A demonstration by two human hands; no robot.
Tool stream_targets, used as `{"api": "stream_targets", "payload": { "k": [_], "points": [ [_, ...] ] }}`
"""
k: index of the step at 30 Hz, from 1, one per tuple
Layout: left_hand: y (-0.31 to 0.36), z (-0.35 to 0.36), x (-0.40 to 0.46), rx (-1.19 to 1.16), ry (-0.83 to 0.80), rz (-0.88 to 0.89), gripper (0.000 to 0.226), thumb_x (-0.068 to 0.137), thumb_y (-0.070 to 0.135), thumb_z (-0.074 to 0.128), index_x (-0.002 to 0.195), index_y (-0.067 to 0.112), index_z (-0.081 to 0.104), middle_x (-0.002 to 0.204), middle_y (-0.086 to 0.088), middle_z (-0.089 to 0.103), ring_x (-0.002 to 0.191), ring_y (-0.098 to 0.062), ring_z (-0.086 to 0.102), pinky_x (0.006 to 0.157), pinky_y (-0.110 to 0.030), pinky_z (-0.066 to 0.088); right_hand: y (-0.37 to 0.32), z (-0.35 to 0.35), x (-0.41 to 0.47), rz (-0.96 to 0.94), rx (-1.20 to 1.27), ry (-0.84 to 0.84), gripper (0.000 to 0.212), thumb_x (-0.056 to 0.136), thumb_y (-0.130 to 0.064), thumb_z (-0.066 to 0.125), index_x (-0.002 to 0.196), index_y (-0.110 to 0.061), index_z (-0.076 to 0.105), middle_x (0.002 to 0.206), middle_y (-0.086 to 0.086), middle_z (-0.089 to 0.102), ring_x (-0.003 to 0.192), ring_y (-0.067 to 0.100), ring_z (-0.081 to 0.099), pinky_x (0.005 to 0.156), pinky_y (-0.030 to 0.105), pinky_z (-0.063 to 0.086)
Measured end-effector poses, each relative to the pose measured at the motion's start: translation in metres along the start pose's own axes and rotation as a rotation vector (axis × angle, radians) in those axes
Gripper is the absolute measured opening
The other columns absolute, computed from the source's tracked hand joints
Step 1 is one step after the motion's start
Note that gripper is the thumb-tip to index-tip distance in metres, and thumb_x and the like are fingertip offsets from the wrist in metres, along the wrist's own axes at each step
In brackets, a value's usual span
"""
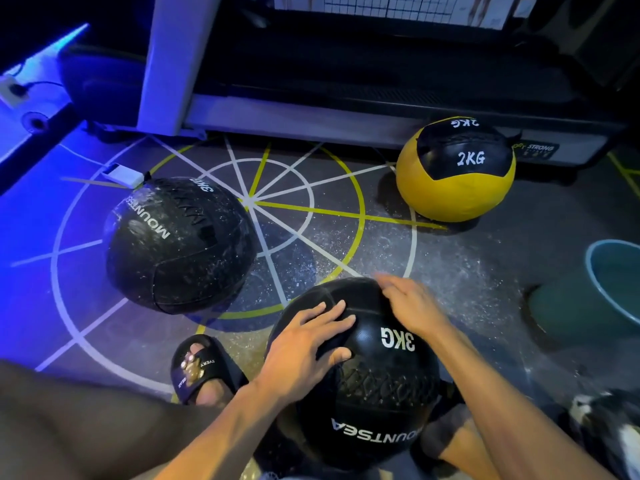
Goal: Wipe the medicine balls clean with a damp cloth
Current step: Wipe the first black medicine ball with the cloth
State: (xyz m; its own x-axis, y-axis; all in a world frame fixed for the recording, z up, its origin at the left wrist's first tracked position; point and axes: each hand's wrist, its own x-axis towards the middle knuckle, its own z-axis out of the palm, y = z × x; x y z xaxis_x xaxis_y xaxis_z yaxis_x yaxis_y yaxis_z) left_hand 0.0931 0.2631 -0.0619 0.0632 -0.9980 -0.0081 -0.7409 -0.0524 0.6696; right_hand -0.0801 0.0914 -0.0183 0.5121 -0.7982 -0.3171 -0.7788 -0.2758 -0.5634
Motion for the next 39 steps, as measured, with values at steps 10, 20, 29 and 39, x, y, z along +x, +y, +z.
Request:
{"api": "stream_targets", "payload": {
  "k": [10,20,29,39],
  "points": [
    [0.019,-0.004,-0.001,0.179,0.078,0.015,0.059,0.094,0.067,0.047,0.147,0.04,0.053,0.161,0.021,0.036,0.149,-0.003,0.032,0.119,-0.025,0.032,-0.016,0.004,0.006,-0.152,0.025,-0.115,0.039,0.11,-0.027,0.036,0.139,-0.04,0.059,0.144,-0.026,0.05,0.127,-0.006,0.048,0.117,0.032,0.036],
    [0.026,0.028,-0.032,0.067,0.345,-0.042,0.027,0.101,0.032,0.063,0.125,0.028,0.075,0.139,0.024,0.056,0.135,0.008,0.043,0.11,0.001,0.02,0.043,-0.011,-0.006,0.186,0.127,0.043,0.043,0.106,-0.035,0.039,0.14,-0.022,0.061,0.146,-0.003,0.058,0.14,0.018,0.048,0.122,0.043,0.031],
    [0.014,0.025,-0.023,-0.007,0.24,-0.087,0.035,0.104,0.04,0.052,0.136,0.036,0.066,0.145,0.031,0.048,0.141,0.01,0.038,0.114,-0.007,0.026,-0.03,-0.002,-0.006,-0.372,-0.26,-0.23,0.043,0.111,-0.028,0.03,0.149,-0.039,0.046,0.157,-0.022,0.028,0.149,0.003,0.025,0.123,0.036,0.02],
    [0.018,0.026,-0.016,-0.097,0.23,-0.048,0.039,0.104,0.039,0.053,0.143,0.039,0.059,0.148,0.039,0.039,0.14,0.024,0.022,0.115,-0.006,0.024,-0.041,0.008,-0.033,-0.411,-0.307,-0.214,0.05,0.11,-0.02,0.027,0.159,-0.026,0.032,0.167,-0.005,0.025,0.153,0.015,0.026,0.125,0.035,0.025]
  ]
}}
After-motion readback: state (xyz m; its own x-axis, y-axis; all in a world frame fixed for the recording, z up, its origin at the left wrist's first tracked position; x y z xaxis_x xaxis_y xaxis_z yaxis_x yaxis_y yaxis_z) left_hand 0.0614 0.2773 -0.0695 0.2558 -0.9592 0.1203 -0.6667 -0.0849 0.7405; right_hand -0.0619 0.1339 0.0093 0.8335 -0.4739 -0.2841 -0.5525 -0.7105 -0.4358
